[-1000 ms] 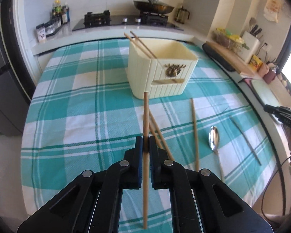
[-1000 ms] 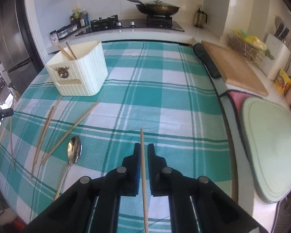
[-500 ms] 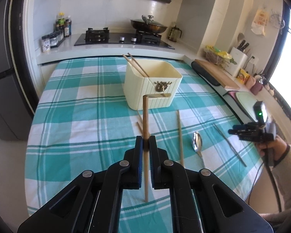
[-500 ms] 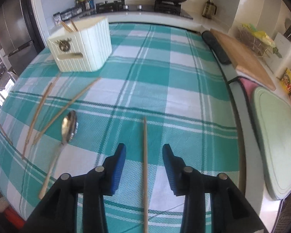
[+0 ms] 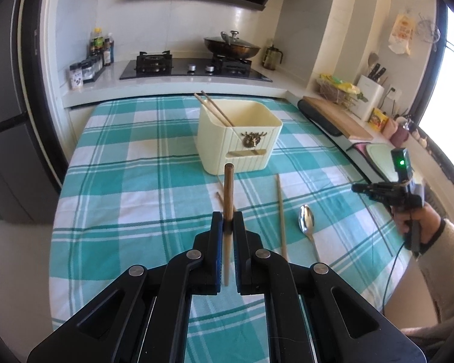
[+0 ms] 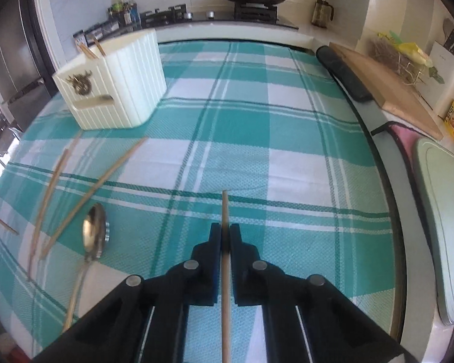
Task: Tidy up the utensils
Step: 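Lift both chopsticks and carry them over the cream caddy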
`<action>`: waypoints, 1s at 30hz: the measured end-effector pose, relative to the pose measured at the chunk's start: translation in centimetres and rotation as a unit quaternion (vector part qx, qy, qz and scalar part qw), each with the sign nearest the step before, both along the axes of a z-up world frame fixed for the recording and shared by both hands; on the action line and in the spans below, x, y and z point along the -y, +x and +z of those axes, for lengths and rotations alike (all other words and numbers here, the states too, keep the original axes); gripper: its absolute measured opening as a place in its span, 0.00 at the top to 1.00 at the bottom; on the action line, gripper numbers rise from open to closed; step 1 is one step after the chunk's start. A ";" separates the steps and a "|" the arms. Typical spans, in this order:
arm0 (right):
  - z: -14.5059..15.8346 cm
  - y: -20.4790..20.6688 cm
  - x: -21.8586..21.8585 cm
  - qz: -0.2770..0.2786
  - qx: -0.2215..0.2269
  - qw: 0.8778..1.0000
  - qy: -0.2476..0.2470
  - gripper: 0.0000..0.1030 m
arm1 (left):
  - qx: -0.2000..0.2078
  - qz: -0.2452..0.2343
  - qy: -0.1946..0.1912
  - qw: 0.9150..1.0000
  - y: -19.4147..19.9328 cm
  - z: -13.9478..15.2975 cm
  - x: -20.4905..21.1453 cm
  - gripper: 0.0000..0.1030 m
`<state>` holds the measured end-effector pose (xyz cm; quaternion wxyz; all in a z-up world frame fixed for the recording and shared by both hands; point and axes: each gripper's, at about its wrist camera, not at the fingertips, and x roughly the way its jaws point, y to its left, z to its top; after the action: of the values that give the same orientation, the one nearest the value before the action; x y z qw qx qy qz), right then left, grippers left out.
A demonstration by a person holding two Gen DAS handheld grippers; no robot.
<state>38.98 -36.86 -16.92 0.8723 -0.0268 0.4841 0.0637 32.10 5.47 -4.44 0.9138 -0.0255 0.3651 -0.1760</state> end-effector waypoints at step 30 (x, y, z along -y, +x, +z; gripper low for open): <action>15.8 -1.9 -3.1 0.051 0.071 0.988 0.125 0.94 | 0.029 -0.007 -0.013 0.999 3.0 4.1 -0.3 0.95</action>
<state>37.05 -33.73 -1.11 0.8965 0.0529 0.4072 0.1661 35.09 5.78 -0.34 0.9225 -0.0297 0.3360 -0.1877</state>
